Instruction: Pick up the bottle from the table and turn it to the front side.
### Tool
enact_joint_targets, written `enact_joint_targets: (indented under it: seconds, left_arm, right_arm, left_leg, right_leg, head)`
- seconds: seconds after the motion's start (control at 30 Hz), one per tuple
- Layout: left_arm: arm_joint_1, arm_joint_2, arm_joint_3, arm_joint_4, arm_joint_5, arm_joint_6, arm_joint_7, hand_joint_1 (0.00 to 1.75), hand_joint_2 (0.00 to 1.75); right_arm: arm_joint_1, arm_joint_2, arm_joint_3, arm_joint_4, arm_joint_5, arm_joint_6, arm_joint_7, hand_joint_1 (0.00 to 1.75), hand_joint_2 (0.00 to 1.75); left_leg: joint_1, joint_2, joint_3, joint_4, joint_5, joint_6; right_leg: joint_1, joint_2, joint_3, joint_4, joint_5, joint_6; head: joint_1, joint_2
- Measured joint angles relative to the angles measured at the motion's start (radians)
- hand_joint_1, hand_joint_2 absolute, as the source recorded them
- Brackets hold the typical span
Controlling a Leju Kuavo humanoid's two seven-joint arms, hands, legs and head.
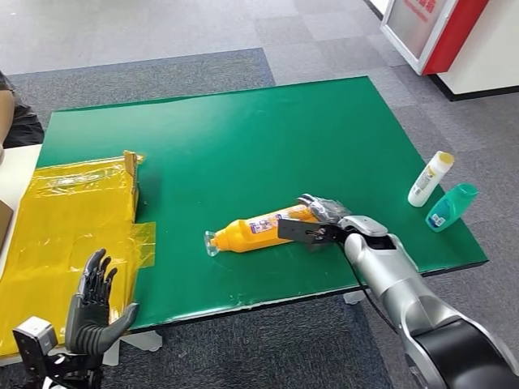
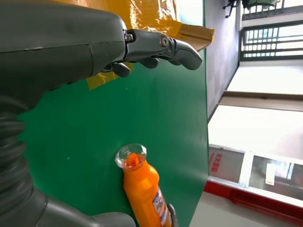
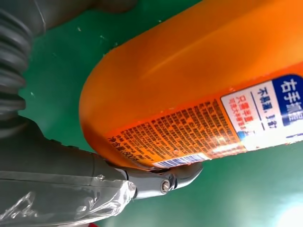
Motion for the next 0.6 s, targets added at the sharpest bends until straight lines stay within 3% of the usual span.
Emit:
enact_joint_targets:
  seconds: [0.1,0.37,0.6]
  left_arm:
    - [-0.002,0.005,-0.006,0.009,0.001,0.004,-0.002,0.00,1.75]
    - [-0.002,0.015,-0.015,0.022,0.002,0.010,-0.006,0.00,1.75]
    - [0.000,0.017,-0.015,0.024,0.002,0.020,-0.006,0.00,1.75]
  right_arm:
    - [-0.042,-0.004,0.031,0.048,0.006,0.023,-0.009,1.73,1.75]
    - [-0.090,-0.017,0.094,0.099,0.000,0.031,-0.032,1.75,1.75]
    - [-0.071,-0.035,0.118,0.078,-0.060,-0.003,-0.050,1.75,1.75]
  left_leg:
    - [0.000,0.000,0.000,0.000,0.000,0.000]
    - [0.000,0.000,0.000,0.000,0.000,0.000]
    - [0.000,0.000,0.000,0.000,0.000,0.000]
  right_leg:
    - [0.000,0.000,0.000,0.000,0.000,0.000]
    - [0.000,0.000,0.000,0.000,0.000,0.000]
    - [0.000,0.000,0.000,0.000,0.000,0.000]
  head:
    - [0.000,0.000]
    - [0.000,0.000]
    - [0.000,0.000]
